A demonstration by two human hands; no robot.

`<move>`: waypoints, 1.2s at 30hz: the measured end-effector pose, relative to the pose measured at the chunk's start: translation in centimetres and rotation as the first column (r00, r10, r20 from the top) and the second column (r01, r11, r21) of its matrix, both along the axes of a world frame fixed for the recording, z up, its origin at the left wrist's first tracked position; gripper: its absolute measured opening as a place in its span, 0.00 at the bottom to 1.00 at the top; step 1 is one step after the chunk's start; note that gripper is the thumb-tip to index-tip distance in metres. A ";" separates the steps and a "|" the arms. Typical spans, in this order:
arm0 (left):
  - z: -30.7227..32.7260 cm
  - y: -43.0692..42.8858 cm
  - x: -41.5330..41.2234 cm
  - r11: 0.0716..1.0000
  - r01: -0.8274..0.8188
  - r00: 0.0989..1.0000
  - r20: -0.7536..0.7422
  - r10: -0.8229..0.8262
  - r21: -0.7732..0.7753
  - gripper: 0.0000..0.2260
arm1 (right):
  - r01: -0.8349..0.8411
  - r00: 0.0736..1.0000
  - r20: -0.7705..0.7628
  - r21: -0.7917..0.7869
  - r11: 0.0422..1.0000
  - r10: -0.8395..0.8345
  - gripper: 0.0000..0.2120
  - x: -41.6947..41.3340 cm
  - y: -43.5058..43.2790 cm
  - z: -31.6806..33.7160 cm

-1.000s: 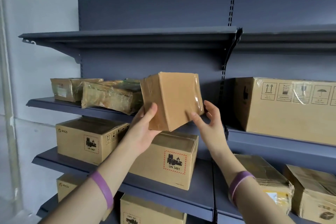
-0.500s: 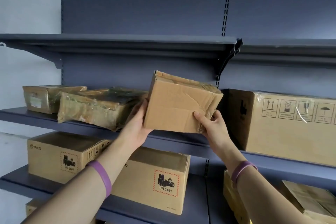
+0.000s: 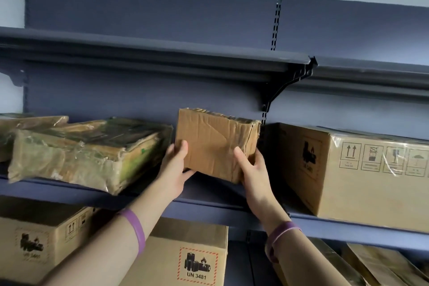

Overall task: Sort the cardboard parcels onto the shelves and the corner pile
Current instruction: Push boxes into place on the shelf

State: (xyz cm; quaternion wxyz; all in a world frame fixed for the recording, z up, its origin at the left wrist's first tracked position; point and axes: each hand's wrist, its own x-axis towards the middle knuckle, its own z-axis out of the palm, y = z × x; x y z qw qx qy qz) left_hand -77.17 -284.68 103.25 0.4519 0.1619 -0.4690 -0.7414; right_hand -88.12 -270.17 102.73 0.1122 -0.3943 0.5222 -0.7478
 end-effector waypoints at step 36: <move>-0.5 1.4 1.1 0.966 0.072 0.995 -0.054 -0.088 -0.247 0.14 | 0.213 0.972 -0.105 0.026 0.977 -0.210 0.53 -0.4 -0.2 -0.7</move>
